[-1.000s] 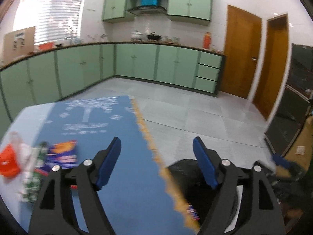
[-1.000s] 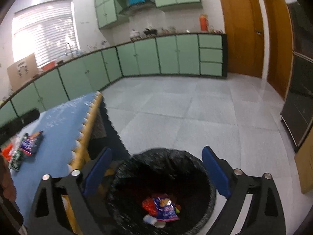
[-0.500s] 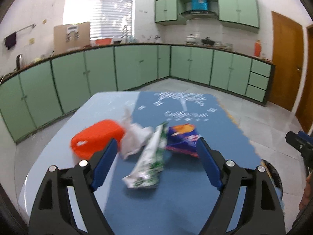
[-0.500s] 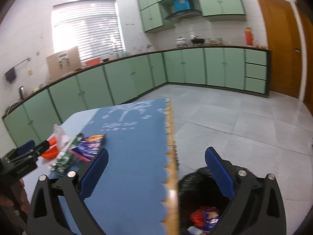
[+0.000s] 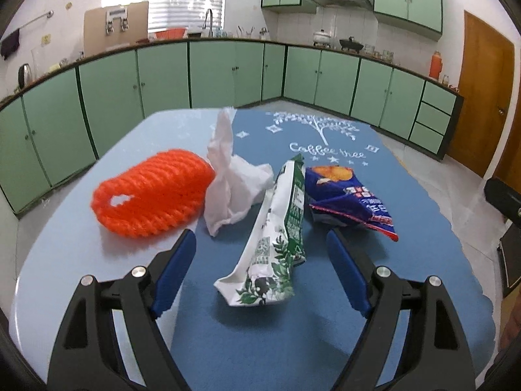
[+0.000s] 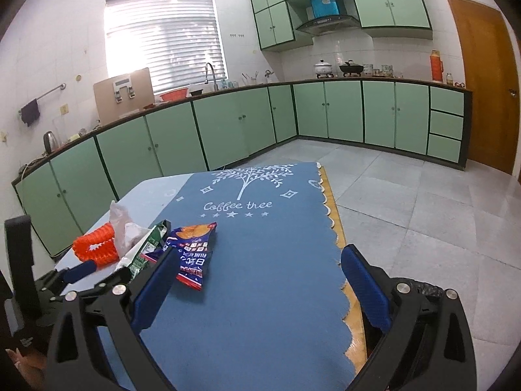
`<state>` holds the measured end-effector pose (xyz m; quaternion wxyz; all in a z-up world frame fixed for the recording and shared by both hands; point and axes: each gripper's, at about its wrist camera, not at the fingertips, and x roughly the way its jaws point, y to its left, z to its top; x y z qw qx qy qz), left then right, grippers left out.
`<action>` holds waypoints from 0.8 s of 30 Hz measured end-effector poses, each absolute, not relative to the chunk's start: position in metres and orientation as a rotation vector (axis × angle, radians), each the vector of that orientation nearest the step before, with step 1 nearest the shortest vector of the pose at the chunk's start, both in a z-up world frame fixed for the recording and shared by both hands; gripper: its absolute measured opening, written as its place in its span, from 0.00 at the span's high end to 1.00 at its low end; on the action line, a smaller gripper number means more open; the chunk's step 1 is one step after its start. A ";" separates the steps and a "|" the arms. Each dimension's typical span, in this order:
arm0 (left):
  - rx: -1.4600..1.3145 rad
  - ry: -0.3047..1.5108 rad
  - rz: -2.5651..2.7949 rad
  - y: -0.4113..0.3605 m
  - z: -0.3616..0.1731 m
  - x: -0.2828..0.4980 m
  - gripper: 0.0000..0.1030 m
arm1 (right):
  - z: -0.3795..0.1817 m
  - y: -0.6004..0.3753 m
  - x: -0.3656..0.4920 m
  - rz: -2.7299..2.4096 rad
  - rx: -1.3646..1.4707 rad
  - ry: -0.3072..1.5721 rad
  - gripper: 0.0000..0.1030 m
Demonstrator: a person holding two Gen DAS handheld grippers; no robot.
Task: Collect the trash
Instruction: 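Grasp the green-white drink pouch with the left gripper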
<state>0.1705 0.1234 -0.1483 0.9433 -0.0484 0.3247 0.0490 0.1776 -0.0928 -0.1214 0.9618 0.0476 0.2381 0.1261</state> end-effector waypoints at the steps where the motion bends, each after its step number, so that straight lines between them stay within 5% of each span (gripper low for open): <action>1: -0.104 0.676 0.094 0.123 -0.150 0.173 0.23 | -0.122 -0.092 0.180 0.255 0.098 0.484 0.06; 5: -0.119 0.723 0.076 0.120 -0.156 0.182 0.26 | -0.126 -0.094 0.185 0.253 0.105 0.491 0.06; 9: -0.130 0.765 0.063 0.118 -0.162 0.189 0.47 | -0.129 -0.094 0.185 0.256 0.107 0.497 0.06; 24: -0.096 0.672 0.058 0.098 -0.143 0.160 0.59 | -0.133 -0.093 0.185 0.284 0.086 0.534 0.07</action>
